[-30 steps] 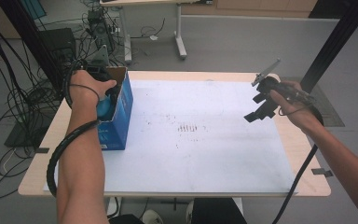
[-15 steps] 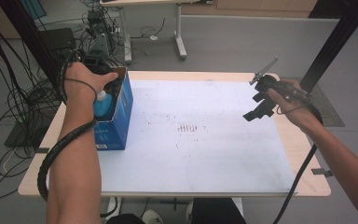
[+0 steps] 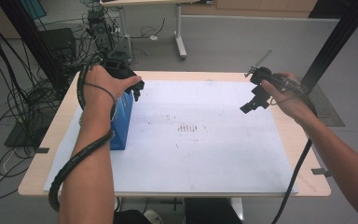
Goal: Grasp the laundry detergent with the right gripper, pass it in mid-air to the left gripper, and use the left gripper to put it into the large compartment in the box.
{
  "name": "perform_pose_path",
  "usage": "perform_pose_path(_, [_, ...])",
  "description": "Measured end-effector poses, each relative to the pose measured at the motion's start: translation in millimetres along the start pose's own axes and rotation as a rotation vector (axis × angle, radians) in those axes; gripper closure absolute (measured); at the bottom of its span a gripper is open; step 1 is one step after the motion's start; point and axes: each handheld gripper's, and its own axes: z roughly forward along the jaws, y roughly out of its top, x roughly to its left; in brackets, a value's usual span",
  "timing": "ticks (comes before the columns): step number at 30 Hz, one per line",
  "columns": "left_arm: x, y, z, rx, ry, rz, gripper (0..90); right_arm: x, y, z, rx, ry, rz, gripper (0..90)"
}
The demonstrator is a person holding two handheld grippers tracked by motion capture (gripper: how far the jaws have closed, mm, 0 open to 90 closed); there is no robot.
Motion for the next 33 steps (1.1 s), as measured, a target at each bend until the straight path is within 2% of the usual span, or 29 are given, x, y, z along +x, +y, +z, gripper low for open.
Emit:
perform_pose_path(2, [-9.0,-1.2,2.4,-0.005,-0.011,0.018,13.5,-2.7,3.3,2.5,0.007,0.005,0.007,3.8])
perform_pose_path(4, [-15.9,-2.5,4.9,-0.006,-0.026,0.029,13.3,-5.3,7.5,5.3,0.024,-0.011,0.010,3.7])
perform_pose_path(8, [-24.3,-4.4,10.5,0.004,-0.026,0.050,13.3,-9.2,18.0,9.7,0.067,-0.023,0.009,4.1])
perform_pose_path(11, [-26.4,-6.2,12.3,0.001,-0.030,0.052,13.3,-11.5,26.0,9.4,0.079,-0.033,0.006,3.9])
perform_pose_path(18, [-32.8,-10.2,15.2,-0.007,-0.055,0.059,13.3,-21.2,42.5,12.2,0.103,-0.055,0.039,3.9])
perform_pose_path(21, [-38.4,-11.4,17.1,-0.007,-0.061,0.067,13.3,-25.8,48.3,14.9,0.132,-0.066,0.052,4.1])
perform_pose_path(28, [-46.9,-14.1,22.9,0.002,-0.074,0.087,13.4,-31.5,55.2,14.3,0.131,-0.083,0.084,3.9])
perform_pose_path(33, [-45.4,-16.8,25.2,0.004,-0.079,0.084,13.3,-32.4,57.6,15.7,0.146,-0.095,0.088,4.0])
